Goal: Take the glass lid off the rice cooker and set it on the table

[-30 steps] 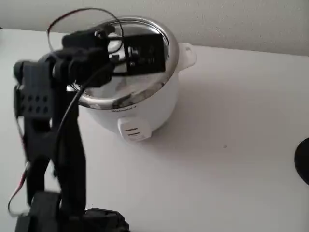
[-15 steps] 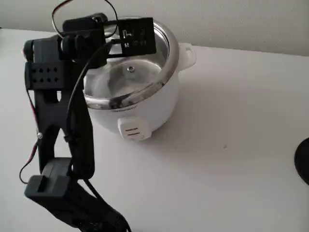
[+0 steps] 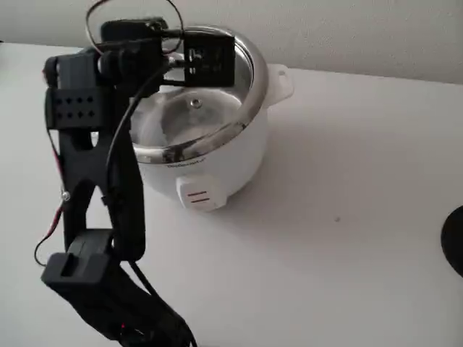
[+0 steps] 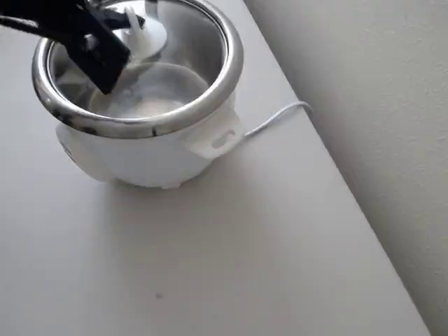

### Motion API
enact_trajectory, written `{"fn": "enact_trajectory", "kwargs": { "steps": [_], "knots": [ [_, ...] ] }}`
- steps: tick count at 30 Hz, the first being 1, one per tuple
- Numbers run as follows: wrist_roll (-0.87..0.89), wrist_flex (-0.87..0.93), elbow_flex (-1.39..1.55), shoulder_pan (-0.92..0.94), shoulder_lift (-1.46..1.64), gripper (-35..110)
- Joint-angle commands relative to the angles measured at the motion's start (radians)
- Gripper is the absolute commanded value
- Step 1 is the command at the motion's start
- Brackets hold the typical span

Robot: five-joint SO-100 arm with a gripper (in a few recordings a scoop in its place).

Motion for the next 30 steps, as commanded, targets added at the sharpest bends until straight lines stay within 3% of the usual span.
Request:
{"fn": "enact_trajectory", "kwargs": {
  "steps": [1,9,30],
  "knots": [
    [0.04,-0.028,-0.058,0.014,-0.04,0],
    [0.035,-0.046,-0.066,0.041,-0.064,0],
    [-0.063,-0.115,-0.066,0.023,0.295,0]
  ]
}}
